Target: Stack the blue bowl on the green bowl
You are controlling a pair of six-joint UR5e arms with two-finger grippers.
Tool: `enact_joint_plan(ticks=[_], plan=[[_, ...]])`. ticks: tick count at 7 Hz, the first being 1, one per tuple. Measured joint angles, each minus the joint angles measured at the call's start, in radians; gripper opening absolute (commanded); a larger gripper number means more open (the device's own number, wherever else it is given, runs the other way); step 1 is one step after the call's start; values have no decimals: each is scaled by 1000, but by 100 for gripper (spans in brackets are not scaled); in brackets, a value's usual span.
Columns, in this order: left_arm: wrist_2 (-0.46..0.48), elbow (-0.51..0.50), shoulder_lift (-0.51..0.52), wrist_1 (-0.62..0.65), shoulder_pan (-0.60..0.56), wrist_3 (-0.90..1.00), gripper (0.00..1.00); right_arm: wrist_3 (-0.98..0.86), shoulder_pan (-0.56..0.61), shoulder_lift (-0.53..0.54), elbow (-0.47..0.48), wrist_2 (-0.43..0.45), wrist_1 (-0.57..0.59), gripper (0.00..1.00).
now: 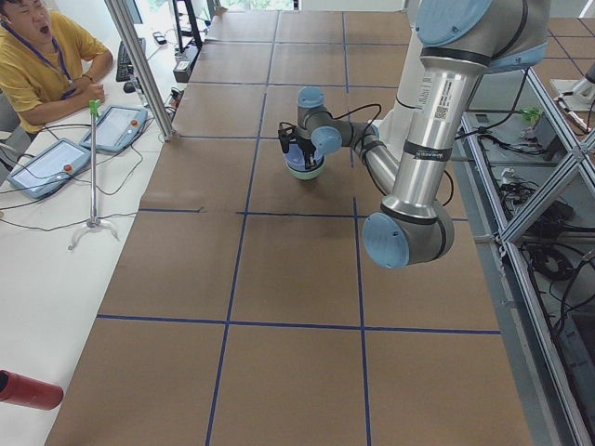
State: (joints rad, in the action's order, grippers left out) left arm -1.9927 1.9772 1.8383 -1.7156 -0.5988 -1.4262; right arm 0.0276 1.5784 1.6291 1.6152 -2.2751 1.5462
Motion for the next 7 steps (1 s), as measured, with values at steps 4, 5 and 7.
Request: enact_joint_plan(ticks=[4, 5, 7], plan=[[-2, -3, -7, -3, 1, -4, 100, 0, 0, 0, 0, 0, 0, 100], [-7, 7, -8, -5, -1, -3, 100, 0, 0, 0, 0, 0, 0, 100], [-58, 52, -33, -4, -40, 110, 100, 0, 0, 0, 0, 0, 0, 100]])
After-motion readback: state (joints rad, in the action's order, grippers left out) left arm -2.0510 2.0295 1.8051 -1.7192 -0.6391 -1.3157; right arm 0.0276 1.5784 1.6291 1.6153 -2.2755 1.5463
